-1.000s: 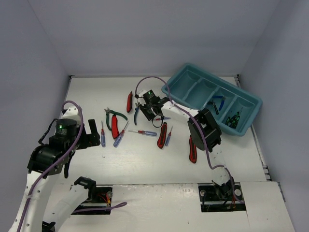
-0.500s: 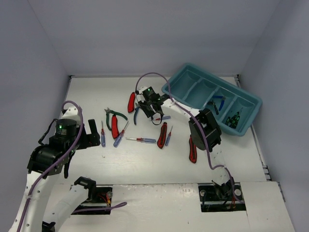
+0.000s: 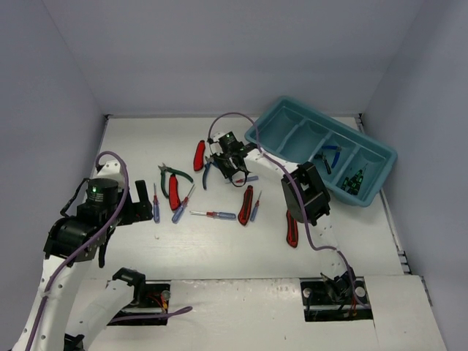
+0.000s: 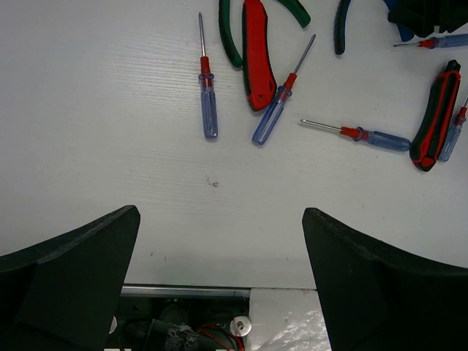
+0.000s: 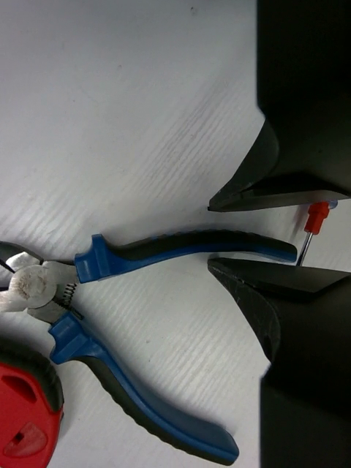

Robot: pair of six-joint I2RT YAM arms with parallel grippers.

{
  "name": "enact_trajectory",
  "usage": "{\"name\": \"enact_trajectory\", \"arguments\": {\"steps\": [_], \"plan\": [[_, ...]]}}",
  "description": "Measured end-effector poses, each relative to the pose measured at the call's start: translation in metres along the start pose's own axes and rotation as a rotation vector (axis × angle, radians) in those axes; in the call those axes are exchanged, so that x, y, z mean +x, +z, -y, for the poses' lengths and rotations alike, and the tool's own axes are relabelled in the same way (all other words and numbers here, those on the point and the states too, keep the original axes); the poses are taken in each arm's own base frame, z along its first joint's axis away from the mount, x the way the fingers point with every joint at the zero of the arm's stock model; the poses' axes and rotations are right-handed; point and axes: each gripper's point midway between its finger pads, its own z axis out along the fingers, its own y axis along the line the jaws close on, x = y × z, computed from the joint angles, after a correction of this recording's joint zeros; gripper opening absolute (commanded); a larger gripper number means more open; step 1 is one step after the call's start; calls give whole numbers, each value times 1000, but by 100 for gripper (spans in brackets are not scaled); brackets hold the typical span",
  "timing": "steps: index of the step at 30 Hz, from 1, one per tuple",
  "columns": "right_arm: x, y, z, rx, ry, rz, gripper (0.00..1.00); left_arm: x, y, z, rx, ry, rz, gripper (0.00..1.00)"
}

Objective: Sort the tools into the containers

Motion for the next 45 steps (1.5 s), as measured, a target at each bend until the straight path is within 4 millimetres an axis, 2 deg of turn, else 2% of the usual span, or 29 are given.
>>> {"name": "enact_trajectory", "arguments": {"steps": [1,4,5,13,16,18,20,23,25,27,29,32,34,36,39,41,43,45], "plan": [[-1,0,-1,-6,0,1,23,0,0,0,0,0,-1,92],[0,1,-3,-16,0,-2,3,0,0,0,-1,0,-2,92],[-1,2,-3,-16,0,-1,0,0,0,0,-1,0,-2,92],[-4,-1,2,9,13,-2,0,0,0,0,0,0,0,92],[-8,-15,10,27,31,1,0,0,0,0,0,0,-1,92],[-19,-32,18,45,54,29,0,0,1,0,-1,0,-4,92],[-35,-58,31,70,89,80,0,0,2,0,-3,2,-8,92],[-60,-114,60,118,159,187,0,0,4,1,-6,3,-17,92],[-73,-155,87,160,221,267,0,-2,5,2,-8,4,-21,92],[-77,-193,121,212,294,342,0,-4,5,2,-8,5,-23,92],[-66,-224,160,275,383,387,0,-5,6,3,-8,5,-25,92],[-26,-251,221,378,545,405,0,-7,7,5,-4,5,-24,92],[11,-254,253,424,658,382,0,-7,7,5,-2,5,-24,92],[51,-248,275,438,774,341,0,-8,7,6,1,5,-26,92],[105,-237,292,437,931,279,0,-8,8,7,5,6,-25,92],[129,-233,296,428,1009,250,0,-8,8,7,7,7,-25,92],[140,-227,295,405,1060,246,0,-8,8,8,10,8,-27,92],[141,-221,291,372,1087,255,0,-8,8,8,12,10,-28,92]]}}
